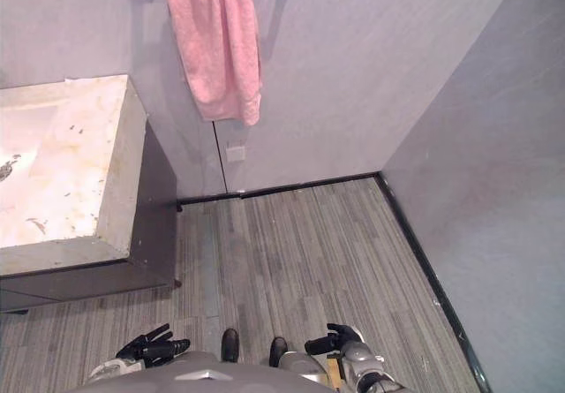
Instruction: Organize the bathroom.
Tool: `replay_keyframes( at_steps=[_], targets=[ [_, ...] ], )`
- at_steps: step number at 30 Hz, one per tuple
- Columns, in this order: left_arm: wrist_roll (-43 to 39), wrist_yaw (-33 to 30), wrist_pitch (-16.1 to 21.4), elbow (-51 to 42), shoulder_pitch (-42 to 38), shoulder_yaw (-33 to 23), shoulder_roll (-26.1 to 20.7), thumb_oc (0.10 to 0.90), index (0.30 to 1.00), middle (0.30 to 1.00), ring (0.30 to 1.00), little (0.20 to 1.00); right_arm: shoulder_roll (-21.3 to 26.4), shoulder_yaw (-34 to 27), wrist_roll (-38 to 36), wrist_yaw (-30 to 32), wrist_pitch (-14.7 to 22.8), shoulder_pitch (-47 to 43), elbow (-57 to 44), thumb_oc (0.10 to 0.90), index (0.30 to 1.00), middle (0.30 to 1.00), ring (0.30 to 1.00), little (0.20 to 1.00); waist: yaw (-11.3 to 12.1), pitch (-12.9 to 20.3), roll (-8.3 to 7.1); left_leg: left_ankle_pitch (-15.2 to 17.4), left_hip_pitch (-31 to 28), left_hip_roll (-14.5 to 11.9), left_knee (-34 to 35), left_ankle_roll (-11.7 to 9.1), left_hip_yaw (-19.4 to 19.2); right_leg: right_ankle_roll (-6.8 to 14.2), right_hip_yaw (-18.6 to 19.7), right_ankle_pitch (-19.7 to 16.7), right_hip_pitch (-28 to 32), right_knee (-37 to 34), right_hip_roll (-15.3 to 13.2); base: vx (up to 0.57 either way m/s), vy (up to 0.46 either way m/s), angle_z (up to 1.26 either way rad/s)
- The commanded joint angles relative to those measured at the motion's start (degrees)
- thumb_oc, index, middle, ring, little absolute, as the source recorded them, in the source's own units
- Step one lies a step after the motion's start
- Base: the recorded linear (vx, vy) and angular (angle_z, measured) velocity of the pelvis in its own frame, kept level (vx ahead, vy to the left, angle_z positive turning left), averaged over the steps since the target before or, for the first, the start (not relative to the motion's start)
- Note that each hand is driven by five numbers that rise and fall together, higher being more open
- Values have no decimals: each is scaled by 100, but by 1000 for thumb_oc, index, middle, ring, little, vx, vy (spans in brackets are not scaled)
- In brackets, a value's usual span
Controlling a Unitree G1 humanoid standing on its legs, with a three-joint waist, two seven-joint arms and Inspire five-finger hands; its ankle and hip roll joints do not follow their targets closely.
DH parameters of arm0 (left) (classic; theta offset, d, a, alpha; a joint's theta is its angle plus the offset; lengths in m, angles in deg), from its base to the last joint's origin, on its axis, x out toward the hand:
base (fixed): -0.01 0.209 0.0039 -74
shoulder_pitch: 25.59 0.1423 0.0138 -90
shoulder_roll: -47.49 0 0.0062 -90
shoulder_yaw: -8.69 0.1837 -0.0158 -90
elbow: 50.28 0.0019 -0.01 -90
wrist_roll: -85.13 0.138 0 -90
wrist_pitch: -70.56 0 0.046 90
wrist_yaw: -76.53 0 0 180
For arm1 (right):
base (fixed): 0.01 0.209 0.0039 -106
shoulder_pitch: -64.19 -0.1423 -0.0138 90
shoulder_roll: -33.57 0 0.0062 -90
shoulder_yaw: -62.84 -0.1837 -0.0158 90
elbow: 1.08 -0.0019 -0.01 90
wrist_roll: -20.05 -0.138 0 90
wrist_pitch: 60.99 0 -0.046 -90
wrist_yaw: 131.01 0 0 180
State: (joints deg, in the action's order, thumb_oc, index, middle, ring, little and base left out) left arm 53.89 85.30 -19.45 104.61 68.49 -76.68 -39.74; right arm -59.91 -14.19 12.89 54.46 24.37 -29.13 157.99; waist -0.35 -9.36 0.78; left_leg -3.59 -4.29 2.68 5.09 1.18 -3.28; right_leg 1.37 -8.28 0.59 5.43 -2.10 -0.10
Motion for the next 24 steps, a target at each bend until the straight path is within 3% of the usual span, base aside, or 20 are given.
replay_keyframes(
  at_steps=[1, 6, 14, 19, 21, 23, 24],
  targets=[
    [-71, 52, 173, 148, -218, 36, 15, 800, 900, 900, 900, 900, 148, 196, 216, 38, -133, 133, 217, 800, 900, 900, 900, 900, -58, 40, 168, 646, 72, -64, -303, 54, -405, 555, -488, 345, -472, 630, -470, 0, 0, 0],
    [-326, 137, 111, 130, -202, 11, 33, 800, 900, 900, 900, 900, 177, 140, 71, 127, -181, 110, 230, 800, 900, 900, 900, 900, -47, 28, 172, 669, 99, -44, -349, 71, -416, 562, -475, 377, -501, 705, -481, 4, 16, 0],
    [-196, 137, 24, 247, -221, -41, 26, 800, 900, 900, 900, 900, 164, -110, -72, 115, -768, 44, 530, 800, 900, 900, 900, 900, -43, -66, 210, 847, 146, 1, -681, 184, -455, 589, -361, 593, -670, 1365, -587, 31, 59, -2],
    [-149, 48, -56, 150, -283, 36, 8, 800, 900, 900, 900, 900, 197, -151, -99, 62, -718, -23, 515, 800, 900, 900, 900, 900, -91, -220, 354, 1010, 203, 61, -996, 321, -479, 587, -182, 407, -1206, 2955, -731, 29, 91, -12],
    [-149, 48, -56, 150, -283, 36, 8, 800, 900, 900, 900, 900, 197, -151, -99, 62, -718, -23, 515, 800, 900, 900, 900, 900, -91, -220, 354, 1010, 203, 61, -996, 321, -479, 587, -182, 407, -1206, 2955, -731, 16, 67, -5],
    [-103, -79, -89, 125, -279, 96, 5, 800, 900, 900, 900, 900, 279, -190, -341, 87, -632, 32, 491, 800, 900, 900, 900, 900, -201, -424, 536, 1155, 211, 104, -1247, 399, -470, 428, -38, 0, -2097, 4557, -900, 44, 153, -1],
    [-103, -79, -89, 125, -279, 96, 5, 800, 900, 900, 900, 900, 279, -190, -341, 87, -632, 32, 491, 800, 900, 900, 900, 900, -201, -424, 536, 1155, 211, 104, -1247, 399, -470, 428, -38, 0, -2097, 4557, -900, 142, 33, -23]
  ],
)
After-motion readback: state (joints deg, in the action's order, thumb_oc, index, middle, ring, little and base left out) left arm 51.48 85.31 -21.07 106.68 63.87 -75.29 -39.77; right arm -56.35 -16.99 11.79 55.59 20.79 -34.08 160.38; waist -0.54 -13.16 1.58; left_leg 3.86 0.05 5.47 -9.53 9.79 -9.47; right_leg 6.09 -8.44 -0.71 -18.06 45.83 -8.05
